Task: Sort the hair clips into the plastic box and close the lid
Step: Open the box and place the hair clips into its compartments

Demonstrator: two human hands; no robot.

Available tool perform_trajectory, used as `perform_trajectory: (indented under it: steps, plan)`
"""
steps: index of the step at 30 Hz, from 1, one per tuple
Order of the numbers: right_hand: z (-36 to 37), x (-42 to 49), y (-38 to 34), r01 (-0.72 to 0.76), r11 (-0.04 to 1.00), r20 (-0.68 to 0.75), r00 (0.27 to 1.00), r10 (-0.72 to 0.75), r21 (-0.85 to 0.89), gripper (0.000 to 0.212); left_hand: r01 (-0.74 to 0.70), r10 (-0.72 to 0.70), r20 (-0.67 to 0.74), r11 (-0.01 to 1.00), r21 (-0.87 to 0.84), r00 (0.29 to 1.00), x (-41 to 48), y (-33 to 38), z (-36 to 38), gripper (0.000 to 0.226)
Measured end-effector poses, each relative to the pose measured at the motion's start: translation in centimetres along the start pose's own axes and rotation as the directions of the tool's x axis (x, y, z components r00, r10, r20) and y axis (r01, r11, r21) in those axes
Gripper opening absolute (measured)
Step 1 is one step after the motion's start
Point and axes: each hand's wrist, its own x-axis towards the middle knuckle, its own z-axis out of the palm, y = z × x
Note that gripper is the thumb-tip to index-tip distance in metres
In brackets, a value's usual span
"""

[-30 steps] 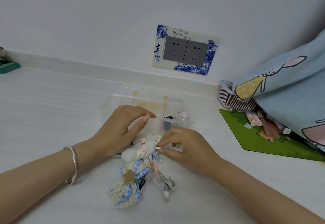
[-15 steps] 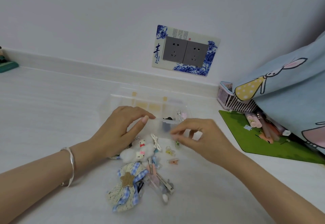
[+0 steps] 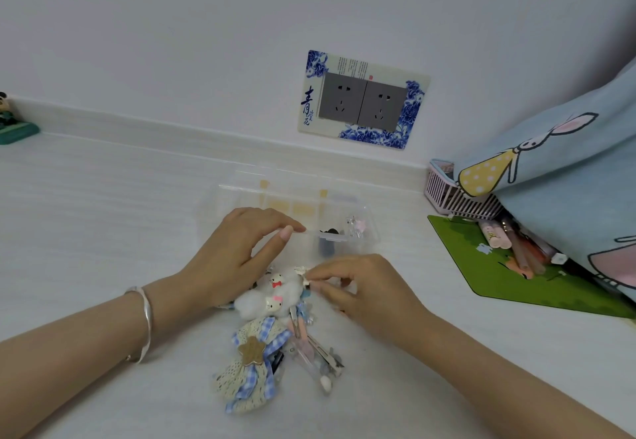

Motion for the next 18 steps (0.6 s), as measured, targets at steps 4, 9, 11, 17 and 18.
perform_trajectory:
  steps: [4,9,11,17,18]
  plan:
    - [-0.5,0.1,0.3,0.036,0.999,-0.103,0.994,-0.036,-0.009,0.013,0.003,-0.003,-0.003,1.0,0.0,1.0,0.0,0.0,0.0,0.037]
    - [-0.3,0.6,-0.3,-0.138,0.917,-0.065,0.982,0.175,0.375,0.011,-0.001,0.001,-0.005,1.0,0.003,1.0,0.1,0.1,0.1,0.037]
    - [-0.3,0.7,-0.3,-0.18,0.878,-0.059,0.972,0.229,0.444,0.009,-0.001,0.001,-0.006,1.0,0.002,1.0,0.1,0.2,0.0,0.037]
    - [-2.2,0.1,0.1,-0.242,0.789,-0.095,0.931,0.353,0.565,0.016,-0.002,0.002,-0.008,1.0,0.014,1.0,0.0,0.0,0.0,0.035]
    - [-2.4,0.0,0.2,-0.25,0.786,-0.101,0.925,0.367,0.566,0.015,-0.002,0.003,-0.008,1.0,0.019,1.0,-0.1,0.0,0.0,0.035]
